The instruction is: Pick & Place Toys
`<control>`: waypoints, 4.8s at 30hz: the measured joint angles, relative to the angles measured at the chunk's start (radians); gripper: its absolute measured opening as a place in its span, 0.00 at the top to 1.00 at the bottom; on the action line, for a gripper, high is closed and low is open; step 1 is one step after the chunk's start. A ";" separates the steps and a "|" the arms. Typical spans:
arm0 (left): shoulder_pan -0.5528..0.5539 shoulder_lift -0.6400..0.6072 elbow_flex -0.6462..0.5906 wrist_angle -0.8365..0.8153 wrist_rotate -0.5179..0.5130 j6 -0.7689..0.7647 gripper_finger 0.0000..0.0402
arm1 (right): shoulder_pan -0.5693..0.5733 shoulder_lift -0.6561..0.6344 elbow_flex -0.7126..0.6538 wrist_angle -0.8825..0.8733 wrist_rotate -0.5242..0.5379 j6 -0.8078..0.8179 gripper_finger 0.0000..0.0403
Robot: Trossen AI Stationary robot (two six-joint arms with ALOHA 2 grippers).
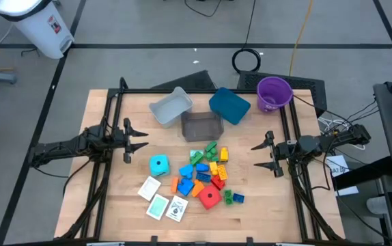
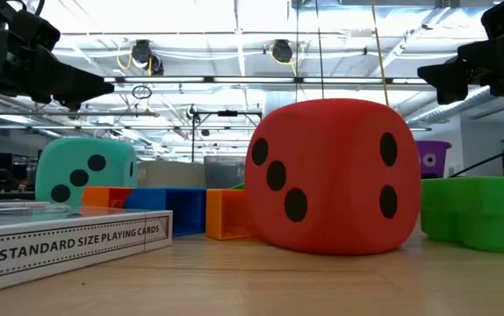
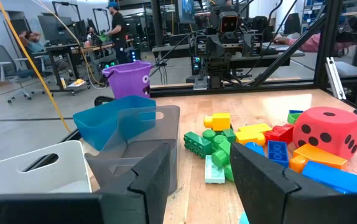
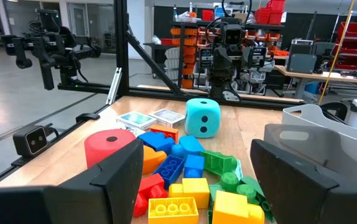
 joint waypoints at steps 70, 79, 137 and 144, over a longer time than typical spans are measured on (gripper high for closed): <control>-0.003 0.000 0.000 0.263 0.010 -0.322 0.57 | 0.000 0.000 0.000 0.000 0.000 0.000 0.34; -0.003 0.000 0.000 0.320 -0.044 -0.583 0.57 | 0.000 0.000 0.000 0.000 0.000 0.000 0.34; -0.676 1.574 0.913 -0.809 -0.565 -0.518 0.21 | 0.000 0.000 0.000 0.000 0.000 0.000 0.34; -0.653 1.653 0.918 -0.798 -0.607 -0.583 0.21 | 0.000 0.000 0.000 0.000 0.000 0.000 0.34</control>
